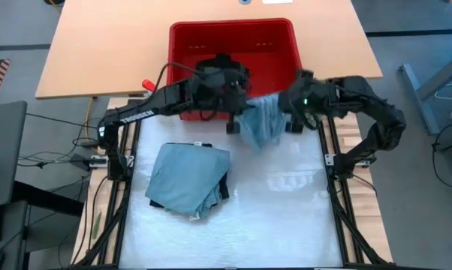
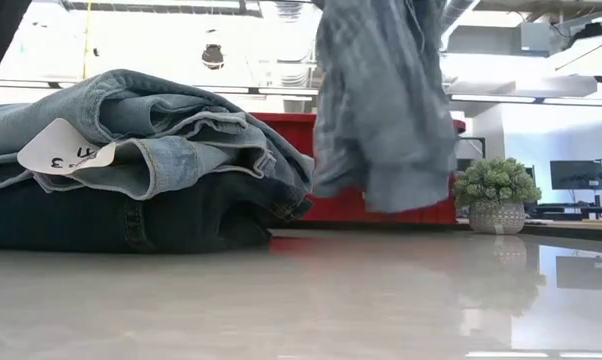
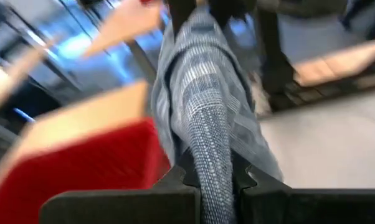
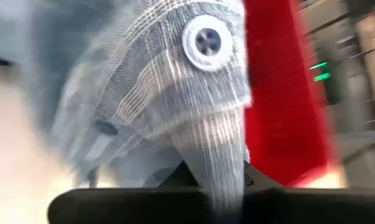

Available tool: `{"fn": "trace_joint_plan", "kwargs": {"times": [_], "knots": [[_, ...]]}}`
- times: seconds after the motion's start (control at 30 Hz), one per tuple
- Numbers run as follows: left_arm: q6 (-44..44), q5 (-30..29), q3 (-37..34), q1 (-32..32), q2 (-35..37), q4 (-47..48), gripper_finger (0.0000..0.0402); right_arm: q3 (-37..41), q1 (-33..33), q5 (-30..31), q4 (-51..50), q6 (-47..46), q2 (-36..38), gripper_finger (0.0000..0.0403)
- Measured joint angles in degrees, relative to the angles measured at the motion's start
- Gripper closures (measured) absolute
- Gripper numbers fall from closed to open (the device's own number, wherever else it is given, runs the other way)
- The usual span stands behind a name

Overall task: Fold Laundry from Bin
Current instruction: Fold the light blue polo shirt

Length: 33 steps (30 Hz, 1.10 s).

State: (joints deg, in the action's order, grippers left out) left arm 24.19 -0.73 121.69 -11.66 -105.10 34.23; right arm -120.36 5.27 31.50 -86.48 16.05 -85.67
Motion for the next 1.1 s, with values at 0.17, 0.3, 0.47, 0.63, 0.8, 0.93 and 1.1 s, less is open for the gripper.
{"fn": "trace_joint_plan", "kwargs": {"times": [0.17,0.3,0.47,0.63,0.8,0.93,1.1], "knots": [[-5.5,0.3,-3.8,6.5,0.2,6.9,0.0401,11.7,-13.0,-1.5,-1.5,-15.5,1.0,0.0379],[-10.6,0.7,-12.2,15.1,-0.1,7.4,0.0401,25.3,-26.3,-2.2,5.1,-27.9,1.2,0.0379],[-17.5,1.9,-24.2,22.6,-0.2,-4.3,0.0401,35.8,-38.1,-8.4,16.9,-44.3,0.2,0.0379],[-27.1,6.0,-27.8,22.4,0.0,-9.7,0.0401,38.1,-44.0,-12.9,25.0,-58.6,0.2,0.0379],[-32.1,11.0,-27.9,22.6,-0.8,-10.8,0.0401,38.1,-45.5,-17.7,29.4,-60.1,0.2,0.0379],[-33.4,13.5,-28.0,21.3,-1.6,-11.8,0.0401,38.1,-41.2,-22.7,28.4,-54.6,0.2,0.0379],[-35.6,25.2,-28.0,16.4,-3.9,-13.3,0.0401,39.4,-33.2,-30.8,25.5,-48.6,0.7,0.0379]]}}
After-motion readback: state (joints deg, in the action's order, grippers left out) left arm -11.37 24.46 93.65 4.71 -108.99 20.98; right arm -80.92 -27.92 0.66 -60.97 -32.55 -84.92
